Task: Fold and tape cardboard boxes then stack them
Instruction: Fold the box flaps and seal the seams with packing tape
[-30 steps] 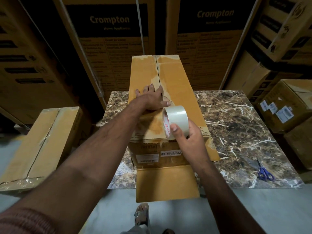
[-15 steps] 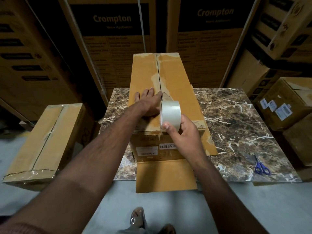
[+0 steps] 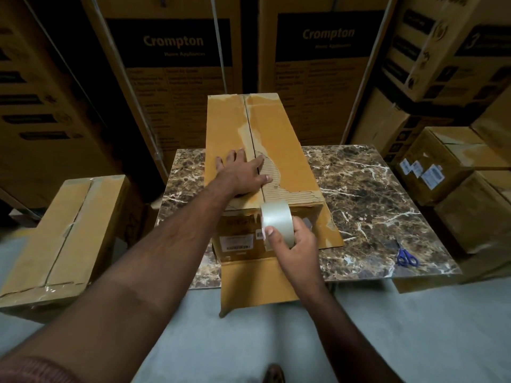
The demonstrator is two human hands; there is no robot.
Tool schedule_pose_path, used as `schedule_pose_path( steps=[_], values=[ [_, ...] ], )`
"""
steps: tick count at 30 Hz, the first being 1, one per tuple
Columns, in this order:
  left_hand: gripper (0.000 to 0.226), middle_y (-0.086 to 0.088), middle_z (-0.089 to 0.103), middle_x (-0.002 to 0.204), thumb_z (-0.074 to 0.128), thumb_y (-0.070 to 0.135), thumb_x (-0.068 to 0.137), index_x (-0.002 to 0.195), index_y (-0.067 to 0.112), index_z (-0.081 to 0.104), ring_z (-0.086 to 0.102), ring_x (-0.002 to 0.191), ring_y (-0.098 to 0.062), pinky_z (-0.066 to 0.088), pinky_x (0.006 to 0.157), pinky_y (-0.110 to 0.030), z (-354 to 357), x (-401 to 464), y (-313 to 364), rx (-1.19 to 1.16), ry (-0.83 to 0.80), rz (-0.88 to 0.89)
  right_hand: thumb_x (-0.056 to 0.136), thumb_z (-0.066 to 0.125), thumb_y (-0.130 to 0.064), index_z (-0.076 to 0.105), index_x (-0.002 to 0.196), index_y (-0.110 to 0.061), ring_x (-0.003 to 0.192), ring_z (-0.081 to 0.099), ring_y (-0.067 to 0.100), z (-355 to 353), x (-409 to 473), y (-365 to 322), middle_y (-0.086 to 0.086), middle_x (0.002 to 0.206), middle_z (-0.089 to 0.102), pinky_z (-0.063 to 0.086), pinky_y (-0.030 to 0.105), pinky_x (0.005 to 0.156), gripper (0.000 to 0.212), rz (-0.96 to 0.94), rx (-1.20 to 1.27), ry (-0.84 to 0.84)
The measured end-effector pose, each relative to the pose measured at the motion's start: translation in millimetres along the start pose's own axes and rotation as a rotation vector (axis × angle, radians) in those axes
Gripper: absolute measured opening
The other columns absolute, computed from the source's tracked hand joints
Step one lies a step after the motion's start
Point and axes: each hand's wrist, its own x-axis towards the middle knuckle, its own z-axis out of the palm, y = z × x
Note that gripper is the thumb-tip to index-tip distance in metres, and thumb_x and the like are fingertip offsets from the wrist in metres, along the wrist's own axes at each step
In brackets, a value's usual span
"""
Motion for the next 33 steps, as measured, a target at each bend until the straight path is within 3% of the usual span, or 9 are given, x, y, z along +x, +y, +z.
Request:
schedule_pose_path(
  steps=[4, 6, 11, 15, 18, 23, 27, 33],
  values=[
    [0.047, -0.015, 0.038, 0.149, 0.048, 0.058, 0.097, 0.138, 0.034, 0.049, 0.032, 0.136, -0.034, 0.026, 0.111, -0.054, 8.2, -15.6, 20.5, -0.004, 0.26, 0.008, 0.094, 0.07, -0.026, 0.066, 0.109, -0.015, 0.078, 0.067, 0.005, -3.0, -3.0, -3.1, -0.007, 0.089, 0.068, 0.053, 0.02, 0.062, 0.019, 0.006, -0.021, 0.026],
    [0.04, -0.011, 0.045, 0.141, 0.053, 0.051, 0.097, 0.13, 0.029, 0.056, 0.038, 0.13, -0.03, 0.031, 0.108, -0.049, 8.9, -20.0, 17.7, -0.03, 0.336, 0.038, 0.094, 0.07, -0.024, 0.065, 0.106, -0.016, 0.077, 0.066, 0.005, 0.5, -11.5, -1.0, -0.005, 0.088, 0.069, 0.052, 0.019, 0.062, 0.015, 0.005, -0.035, 0.03],
    [0.038, -0.006, 0.05, 0.138, 0.053, 0.045, 0.099, 0.132, 0.025, 0.053, 0.045, 0.125, -0.026, 0.038, 0.103, -0.046, 11.8, -20.6, 15.9, -0.032, 0.328, 0.168, 0.087, 0.061, -0.045, 0.062, 0.101, -0.028, 0.082, 0.068, 0.005, 7.2, -41.4, 15.1, -0.006, 0.093, 0.07, 0.054, 0.02, 0.067, 0.022, 0.124, 0.013, 0.051],
    [0.04, -0.006, 0.049, 0.139, 0.048, 0.049, 0.1, 0.134, 0.027, 0.052, 0.045, 0.126, -0.026, 0.039, 0.103, -0.048, 16.2, -24.2, 12.7, -0.017, 0.3, 0.147, 0.1, 0.06, -0.031, 0.06, 0.104, -0.027, 0.09, 0.069, 0.013, 8.7, -42.1, 21.5, -0.001, 0.1, 0.07, 0.053, 0.019, 0.069, 0.005, 0.185, 0.051, 0.002],
    [0.054, -0.008, 0.049, 0.137, 0.043, 0.064, 0.096, 0.132, 0.025, 0.053, 0.045, 0.124, -0.027, 0.042, 0.1, -0.047, 15.8, -27.1, 16.5, 0.005, 0.247, 0.196, 0.101, 0.058, -0.03, 0.06, 0.111, -0.024, 0.093, 0.069, 0.015, 6.5, -36.2, 31.1, 0.0, 0.103, 0.07, 0.056, 0.027, 0.074, 0.012, 0.202, 0.044, -0.009],
    [0.083, -0.015, 0.034, 0.156, 0.024, 0.075, 0.094, 0.152, 0.017, 0.033, 0.033, 0.14, -0.032, 0.026, 0.116, -0.049, 30.1, -48.9, 16.6, 0.05, 0.183, 0.252, 0.101, 0.059, -0.027, 0.059, 0.123, -0.018, 0.097, 0.067, 0.012, 15.2, -19.7, 36.9, -0.003, 0.106, 0.069, 0.052, 0.022, 0.076, 0.023, 0.214, 0.038, -0.019],
    [0.077, -0.012, 0.02, 0.164, 0.02, 0.069, 0.098, 0.157, 0.02, 0.023, 0.02, 0.15, -0.029, 0.014, 0.122, -0.05, 23.3, -50.6, 18.1, 0.158, 0.173, 0.33, 0.101, 0.059, -0.028, 0.059, 0.124, -0.016, 0.096, 0.067, 0.013, 20.6, -15.7, 36.4, -0.003, 0.105, 0.068, 0.054, 0.03, 0.08, 0.026, 0.21, 0.029, 0.007],
    [0.071, -0.013, 0.01, 0.167, 0.017, 0.056, 0.104, 0.159, 0.011, 0.012, 0.011, 0.153, -0.027, 0.012, 0.124, -0.045, 30.5, -61.5, 24.5, 0.285, 0.119, 0.442, 0.101, 0.059, -0.028, 0.059, 0.12, -0.016, 0.09, 0.065, 0.009, 18.2, -20.4, 41.3, -0.006, 0.099, 0.066, 0.047, 0.019, 0.069, 0.022, 0.215, -0.02, -0.006]
  ],
)
